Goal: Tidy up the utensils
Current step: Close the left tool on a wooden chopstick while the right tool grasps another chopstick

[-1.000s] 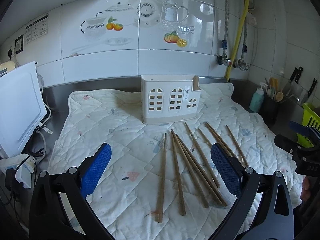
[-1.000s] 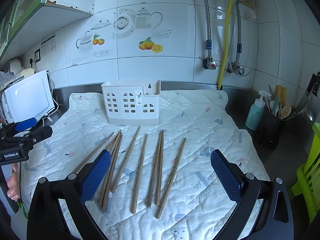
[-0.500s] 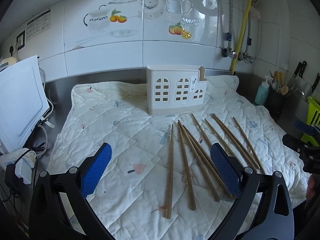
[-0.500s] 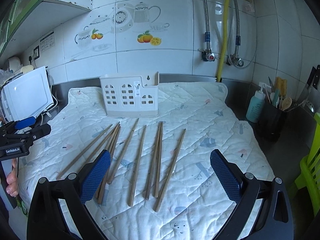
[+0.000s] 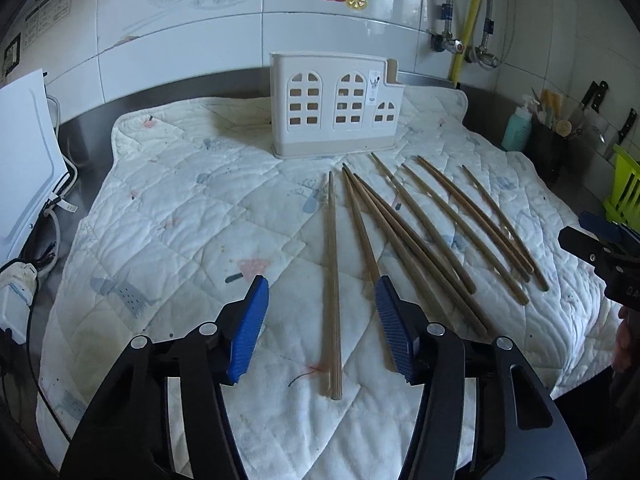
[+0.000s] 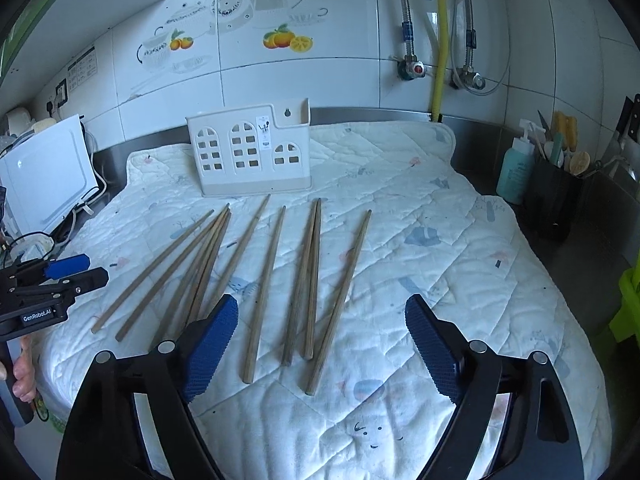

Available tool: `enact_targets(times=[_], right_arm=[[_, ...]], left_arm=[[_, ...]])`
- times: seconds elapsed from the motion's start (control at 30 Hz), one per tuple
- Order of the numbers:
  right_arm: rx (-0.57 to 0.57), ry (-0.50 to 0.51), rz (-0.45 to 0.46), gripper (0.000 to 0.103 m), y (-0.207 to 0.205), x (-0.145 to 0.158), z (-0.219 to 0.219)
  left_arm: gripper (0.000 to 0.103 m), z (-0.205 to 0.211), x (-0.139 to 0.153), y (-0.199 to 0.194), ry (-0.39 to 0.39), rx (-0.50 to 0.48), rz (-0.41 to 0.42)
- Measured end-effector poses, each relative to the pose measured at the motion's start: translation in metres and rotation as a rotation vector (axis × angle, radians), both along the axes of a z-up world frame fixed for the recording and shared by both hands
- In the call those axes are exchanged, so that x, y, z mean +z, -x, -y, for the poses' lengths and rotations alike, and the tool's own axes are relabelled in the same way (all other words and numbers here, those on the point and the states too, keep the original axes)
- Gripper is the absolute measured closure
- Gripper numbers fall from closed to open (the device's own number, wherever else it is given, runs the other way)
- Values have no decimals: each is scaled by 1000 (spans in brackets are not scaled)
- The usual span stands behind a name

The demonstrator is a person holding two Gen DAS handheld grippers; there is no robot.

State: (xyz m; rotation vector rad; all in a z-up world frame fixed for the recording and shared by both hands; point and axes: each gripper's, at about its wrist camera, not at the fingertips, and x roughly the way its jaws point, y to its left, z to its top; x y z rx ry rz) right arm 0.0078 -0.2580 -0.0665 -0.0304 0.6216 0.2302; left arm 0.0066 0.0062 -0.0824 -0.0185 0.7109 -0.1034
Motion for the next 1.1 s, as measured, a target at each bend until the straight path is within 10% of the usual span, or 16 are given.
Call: enact_targets(times=[0.67, 1.1], right_arm=[[-35, -42, -124, 85, -30, -34, 11], [-82, -6, -172, 90, -48, -49, -2]], left_arm=[[75, 5, -36, -12, 9, -25, -87], [75, 13, -37, -17, -28, 37, -68]])
